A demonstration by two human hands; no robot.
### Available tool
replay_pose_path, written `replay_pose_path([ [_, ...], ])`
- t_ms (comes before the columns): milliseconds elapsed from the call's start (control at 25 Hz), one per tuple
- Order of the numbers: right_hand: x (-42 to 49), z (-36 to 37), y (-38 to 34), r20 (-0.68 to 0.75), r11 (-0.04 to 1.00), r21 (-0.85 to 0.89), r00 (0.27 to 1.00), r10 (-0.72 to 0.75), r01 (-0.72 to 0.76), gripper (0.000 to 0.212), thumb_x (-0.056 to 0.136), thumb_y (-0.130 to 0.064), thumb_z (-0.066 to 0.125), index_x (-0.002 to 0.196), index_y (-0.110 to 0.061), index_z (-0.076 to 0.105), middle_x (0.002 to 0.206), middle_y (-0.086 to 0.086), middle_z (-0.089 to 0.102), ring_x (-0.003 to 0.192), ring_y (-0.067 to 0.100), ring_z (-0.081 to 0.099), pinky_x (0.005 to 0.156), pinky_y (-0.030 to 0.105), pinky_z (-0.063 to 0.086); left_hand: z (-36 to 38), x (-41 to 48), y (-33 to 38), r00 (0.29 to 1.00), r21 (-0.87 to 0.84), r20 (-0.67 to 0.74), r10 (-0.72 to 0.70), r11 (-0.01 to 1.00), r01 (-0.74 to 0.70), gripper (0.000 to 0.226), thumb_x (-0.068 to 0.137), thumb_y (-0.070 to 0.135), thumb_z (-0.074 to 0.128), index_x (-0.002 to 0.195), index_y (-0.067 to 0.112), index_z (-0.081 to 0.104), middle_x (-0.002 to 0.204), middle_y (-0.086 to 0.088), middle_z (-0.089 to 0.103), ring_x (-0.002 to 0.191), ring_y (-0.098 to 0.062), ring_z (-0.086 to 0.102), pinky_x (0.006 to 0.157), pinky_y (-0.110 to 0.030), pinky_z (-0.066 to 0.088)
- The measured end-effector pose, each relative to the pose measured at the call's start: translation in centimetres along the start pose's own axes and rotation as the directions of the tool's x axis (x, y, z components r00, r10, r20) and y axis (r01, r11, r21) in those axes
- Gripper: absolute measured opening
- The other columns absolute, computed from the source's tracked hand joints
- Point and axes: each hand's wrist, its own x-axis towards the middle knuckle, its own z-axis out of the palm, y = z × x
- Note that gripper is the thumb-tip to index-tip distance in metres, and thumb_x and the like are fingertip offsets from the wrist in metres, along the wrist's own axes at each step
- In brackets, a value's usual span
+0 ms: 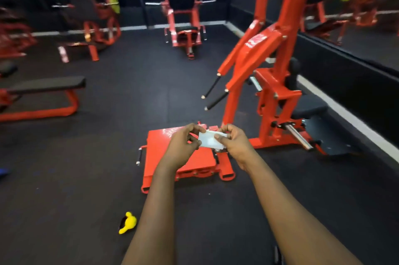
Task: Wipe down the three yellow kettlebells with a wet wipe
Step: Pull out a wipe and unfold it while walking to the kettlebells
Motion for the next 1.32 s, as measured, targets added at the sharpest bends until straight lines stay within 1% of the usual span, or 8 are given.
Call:
replay_pose_path([
  [120, 5.0, 5.9, 0.3, 0.115, 1.000, -0.007, 0.993, 0.013, -0.012, 0.013, 0.092, -0.001, 0.060, 0.091, -0.011, 0.053, 0.077, 0.013, 0.066, 0.056, 0.016, 0.068, 0.050, 0.027, 0.056, -5.1, 1.0, -3.1, 0.990, 0.052, -0.120, -0.068, 0.996, 0.074, 0.035, 0.081, -0.006, 0.059, 0.098, 0.023, 0.066, 0.094, 0.013, 0.064, 0.066, -0.018, 0.064, 0.064, -0.021, 0.049],
  [320, 11.7, 15.6, 1.2, 0.339, 0.999, -0.023, 0.940, 0.039, -0.033, 0.011, 0.092, 0.001, 0.060, 0.098, -0.006, 0.052, 0.081, 0.015, 0.063, 0.055, 0.017, 0.066, 0.049, 0.027, 0.057, -12.1, 1.1, -7.8, 0.915, 0.052, -0.333, -0.227, 0.965, 0.258, 0.034, 0.080, -0.005, 0.061, 0.102, 0.021, 0.067, 0.083, 0.001, 0.066, 0.076, -0.027, 0.066, 0.074, -0.036, 0.053],
  [400, 14.4, 19.3, 1.8, 0.438, 0.999, -0.045, 0.898, 0.046, -0.029, 0.011, 0.093, 0.000, 0.059, 0.093, -0.010, 0.054, 0.083, 0.018, 0.063, 0.059, 0.021, 0.064, 0.050, 0.027, 0.056, -14.2, 1.2, -9.5, 0.865, 0.048, -0.422, -0.270, 0.946, 0.319, 0.034, 0.080, -0.004, 0.062, 0.102, 0.021, 0.068, 0.084, -0.010, 0.067, 0.078, -0.030, 0.066, 0.075, -0.034, 0.053],
  [520, 18.1, 24.1, 2.9, 0.586, 0.998, -0.062, 0.808, 0.059, -0.028, 0.008, 0.093, -0.002, 0.059, 0.094, -0.010, 0.057, 0.082, 0.014, 0.064, 0.058, 0.018, 0.065, 0.050, 0.026, 0.055, -16.3, 1.6, -11.8, 0.766, 0.016, -0.547, -0.338, 0.911, 0.413, 0.033, 0.080, -0.004, 0.062, 0.102, 0.020, 0.067, 0.084, -0.007, 0.066, 0.075, -0.026, 0.066, 0.074, -0.032, 0.053],
  [720, 22.2, 31.0, 5.0, 0.830, 0.990, -0.138, 0.550, 0.093, 0.041, 0.007, 0.093, -0.001, 0.058, 0.094, -0.008, 0.057, 0.078, 0.011, 0.064, 0.052, 0.006, 0.065, 0.045, 0.021, 0.051, -16.7, 0.8, -14.1, 0.478, -0.142, -0.751, -0.455, 0.819, 0.556, 0.033, 0.079, -0.004, 0.062, 0.103, 0.018, 0.067, 0.080, -0.005, 0.066, 0.070, -0.022, 0.066, 0.071, -0.033, 0.053],
  [880, 21.5, 35.7, 5.7, 0.949, 0.979, -0.183, 0.279, 0.150, 0.094, 0.007, 0.093, -0.004, 0.060, 0.091, -0.011, 0.059, 0.083, 0.012, 0.065, 0.064, 0.013, 0.065, 0.049, 0.024, 0.054, -15.2, -2.0, -14.9, 0.211, -0.307, -0.827, -0.521, 0.734, 0.606, 0.033, 0.081, 0.000, 0.062, 0.105, 0.023, 0.066, 0.077, -0.012, 0.067, 0.070, -0.024, 0.065, 0.061, -0.028, 0.049],
  [1080, 18.7, 41.4, 7.8, 0.973, 0.962, -0.228, 0.004, 0.230, 0.150, 0.003, 0.095, -0.007, 0.059, 0.097, -0.005, 0.059, 0.087, 0.014, 0.065, 0.068, 0.018, 0.066, 0.051, 0.028, 0.056, -13.9, -5.4, -17.6, -0.094, -0.492, -0.842, -0.532, 0.683, 0.540, 0.033, 0.083, 0.000, 0.061, 0.103, 0.026, 0.066, 0.087, 0.007, 0.064, 0.061, -0.004, 0.058, 0.054, -0.010, 0.041],
  [1320, 15.2, 46.8, 11.0, 0.884, 0.916, -0.289, -0.291, 0.367, 0.278, 0.015, 0.090, -0.010, 0.066, 0.102, -0.003, 0.061, 0.086, 0.008, 0.069, 0.071, 0.016, 0.068, 0.053, 0.029, 0.057, -11.7, -8.3, -21.0, -0.401, -0.660, -0.750, -0.526, 0.629, 0.410, 0.035, 0.082, -0.004, 0.061, 0.102, 0.023, 0.067, 0.098, 0.005, 0.065, 0.060, -0.006, 0.055, 0.061, -0.020, 0.049],
])
